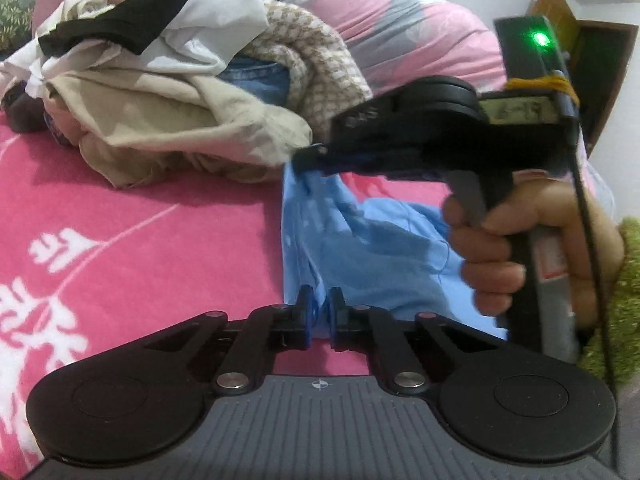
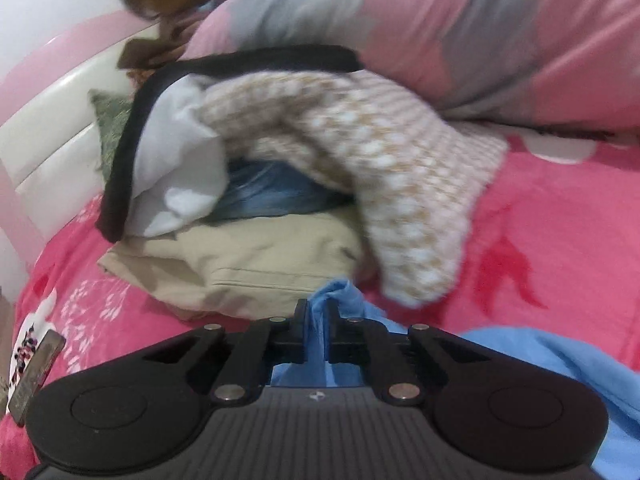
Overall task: Fold clothes
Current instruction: 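Grasp the T-shirt collar edge with both tools and lift, then hold the T-shirt with the left tool while the right tool releases it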
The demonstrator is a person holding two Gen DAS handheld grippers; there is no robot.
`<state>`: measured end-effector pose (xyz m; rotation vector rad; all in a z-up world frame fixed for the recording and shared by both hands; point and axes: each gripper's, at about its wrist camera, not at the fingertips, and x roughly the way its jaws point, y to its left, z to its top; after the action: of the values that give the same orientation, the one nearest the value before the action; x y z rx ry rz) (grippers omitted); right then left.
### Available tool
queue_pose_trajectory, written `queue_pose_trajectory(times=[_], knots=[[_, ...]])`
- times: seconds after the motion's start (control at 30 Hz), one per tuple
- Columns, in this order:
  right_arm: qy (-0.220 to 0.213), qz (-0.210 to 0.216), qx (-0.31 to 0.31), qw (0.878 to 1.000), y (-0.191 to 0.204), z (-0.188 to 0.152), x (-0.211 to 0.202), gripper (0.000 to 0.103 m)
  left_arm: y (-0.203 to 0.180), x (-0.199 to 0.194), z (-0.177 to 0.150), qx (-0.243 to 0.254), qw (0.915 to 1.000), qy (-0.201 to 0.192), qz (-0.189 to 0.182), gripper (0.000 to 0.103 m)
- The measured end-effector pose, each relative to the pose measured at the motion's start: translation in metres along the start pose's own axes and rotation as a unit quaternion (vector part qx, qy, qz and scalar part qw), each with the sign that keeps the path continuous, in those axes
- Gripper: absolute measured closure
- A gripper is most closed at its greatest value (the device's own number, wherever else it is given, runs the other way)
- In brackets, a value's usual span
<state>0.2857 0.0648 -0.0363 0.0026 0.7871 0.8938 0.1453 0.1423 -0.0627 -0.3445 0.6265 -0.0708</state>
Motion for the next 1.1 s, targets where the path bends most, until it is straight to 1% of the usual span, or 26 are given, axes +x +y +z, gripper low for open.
queue_pose_trajectory(times=[0.07,0.13,0.17,0.2,0.23,0.33,0.4,0.47,0.5,0.57,0.6,0.63,0.67,0.73,0.77,0.83,0.9,1.03,1.1], knots=[[0.006,-0.016,-0.021,1.0,0.005,0.001,0.005,0.094,0.002,0.004,0.0,-0.01,0.9999,0.011,-0.001,0.095],[0.012,-0.03,-0.033,0.999,0.007,0.001,0.004,0.08,0.002,0.002,-0.001,-0.015,0.9998,0.012,0.0,0.092],[0.008,-0.039,-0.031,0.999,0.006,0.0,-0.001,0.063,0.002,0.0,-0.001,-0.016,0.9998,0.01,0.002,0.09],[-0.001,-0.046,-0.029,0.999,0.006,0.0,-0.007,0.056,0.002,-0.002,-0.001,-0.016,0.9998,0.008,0.006,0.081],[-0.009,-0.048,-0.027,0.998,0.005,-0.001,-0.014,0.056,0.002,-0.003,-0.001,-0.016,0.9998,0.002,0.012,0.068],[-0.028,-0.051,-0.021,0.998,0.0,-0.002,-0.038,0.055,0.005,-0.008,0.001,-0.021,0.9992,-0.016,0.029,0.061],[-0.043,-0.058,-0.012,0.997,-0.005,-0.004,-0.056,0.055,0.01,-0.005,0.002,-0.033,0.9988,-0.016,0.032,0.055],[-0.062,-0.064,0.004,0.996,-0.013,-0.011,-0.075,0.055,0.017,0.003,0.004,-0.054,0.9983,0.003,0.023,0.055],[-0.072,-0.066,0.013,0.995,-0.017,-0.014,-0.085,0.055,0.018,0.005,0.005,-0.063,0.9978,0.006,0.018,0.056],[-0.094,-0.087,0.03,0.991,-0.03,-0.024,-0.106,0.056,0.018,0.006,0.006,-0.065,0.9978,0.0,0.014,0.067],[-0.102,-0.105,0.038,0.989,-0.037,-0.03,-0.116,0.056,0.018,0.006,0.006,-0.066,0.9978,-0.001,0.011,0.077],[-0.107,-0.123,0.046,0.985,-0.045,-0.035,-0.125,0.056,0.019,0.008,0.006,-0.068,0.9976,0.003,0.006,0.085],[-0.108,-0.14,0.057,0.983,-0.054,-0.039,-0.134,0.056,0.019,0.008,0.005,-0.07,0.9975,0.006,0.003,0.088],[-0.096,-0.167,0.086,0.977,-0.077,-0.048,-0.148,0.058,0.017,0.007,0.005,-0.065,0.9979,0.004,0.005,0.095],[-0.082,-0.172,0.105,0.976,-0.089,-0.052,-0.153,0.06,0.016,0.006,0.005,-0.063,0.998,0.002,0.006,0.097],[-0.049,-0.173,0.137,0.974,-0.106,-0.058,-0.157,0.062,0.014,0.005,0.005,-0.06,0.9981,-0.002,0.01,0.098],[-0.026,-0.176,0.152,0.972,-0.116,-0.063,-0.156,0.063,0.014,0.003,0.005,-0.057,0.9983,-0.003,0.014,0.099],[0.018,-0.176,0.165,0.97,-0.133,-0.067,-0.132,0.064,0.012,0.004,0.005,-0.049,0.9986,-0.004,0.022,0.099],[0.023,-0.194,0.146,0.97,-0.14,-0.059,-0.112,0.067,0.011,0.005,0.005,-0.044,0.9987,-0.004,0.025,0.099]])
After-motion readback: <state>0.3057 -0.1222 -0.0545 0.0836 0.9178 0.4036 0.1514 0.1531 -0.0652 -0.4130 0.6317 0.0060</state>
